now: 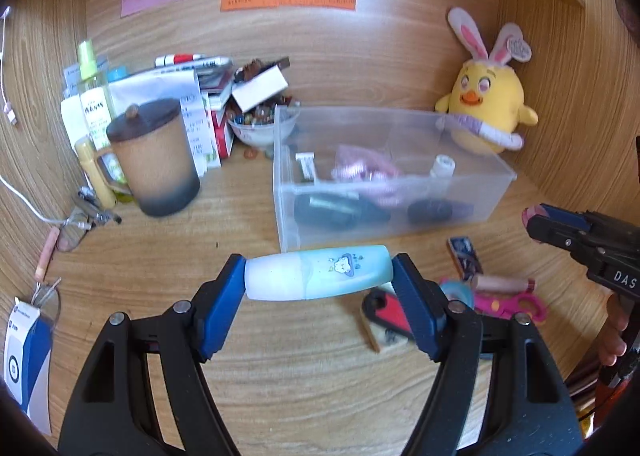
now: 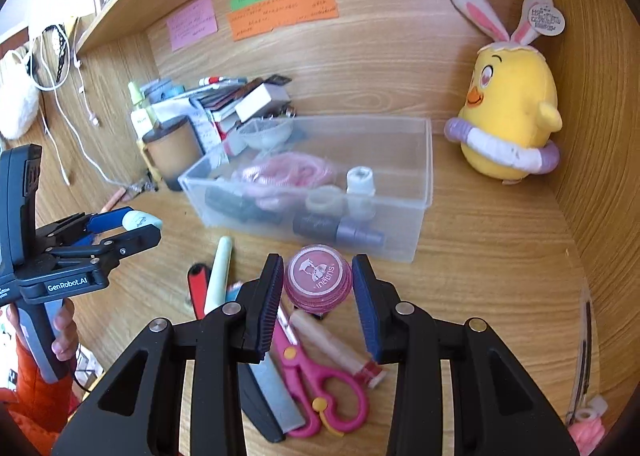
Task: Organize objects
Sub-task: 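Place the blue bottle and pink jar into the clear box, opening both tools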
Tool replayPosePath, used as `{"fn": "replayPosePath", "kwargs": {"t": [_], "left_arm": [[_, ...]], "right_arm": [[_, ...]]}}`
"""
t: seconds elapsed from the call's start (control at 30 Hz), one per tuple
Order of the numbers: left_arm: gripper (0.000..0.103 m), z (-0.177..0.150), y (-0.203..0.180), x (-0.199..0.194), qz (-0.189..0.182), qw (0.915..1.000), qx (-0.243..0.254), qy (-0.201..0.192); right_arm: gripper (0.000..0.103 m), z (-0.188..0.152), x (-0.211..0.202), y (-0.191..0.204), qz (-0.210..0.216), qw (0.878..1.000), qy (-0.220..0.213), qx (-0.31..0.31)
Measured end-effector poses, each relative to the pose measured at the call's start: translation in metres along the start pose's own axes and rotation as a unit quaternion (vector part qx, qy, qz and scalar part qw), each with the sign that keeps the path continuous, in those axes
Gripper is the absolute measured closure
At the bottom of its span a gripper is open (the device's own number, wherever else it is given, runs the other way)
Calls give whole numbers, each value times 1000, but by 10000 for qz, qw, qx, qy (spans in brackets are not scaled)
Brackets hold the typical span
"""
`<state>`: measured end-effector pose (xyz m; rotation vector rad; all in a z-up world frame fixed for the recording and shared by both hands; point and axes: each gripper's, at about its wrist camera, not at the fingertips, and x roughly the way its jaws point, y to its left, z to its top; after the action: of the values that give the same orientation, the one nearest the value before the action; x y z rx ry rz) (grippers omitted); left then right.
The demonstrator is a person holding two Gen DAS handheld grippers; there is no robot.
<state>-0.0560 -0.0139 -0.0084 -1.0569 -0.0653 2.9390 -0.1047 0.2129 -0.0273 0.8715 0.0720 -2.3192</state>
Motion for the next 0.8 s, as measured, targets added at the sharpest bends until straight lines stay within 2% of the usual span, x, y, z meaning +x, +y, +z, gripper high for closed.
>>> {"fn": "replayPosePath", "kwargs": {"t": [0.23,0.47,0.6,0.8], "left_arm": [[30,30,-2,12,-13,9998,-144,-138],[30,56,-4,27,-62,9996,-145,-220],[30,69,1,44,-141,9997,-214,-32],[30,75,7,71,-212,9988,-325,290]], "right_arm": [[70,22,1,5,-23,9995,-241,-208],[70,41,19,4,-147,9990,-314,-279],[71,51,33,-6,-393,9987,-266,-160],[71,58,57,-25,-771,9970,34,-31]]}}
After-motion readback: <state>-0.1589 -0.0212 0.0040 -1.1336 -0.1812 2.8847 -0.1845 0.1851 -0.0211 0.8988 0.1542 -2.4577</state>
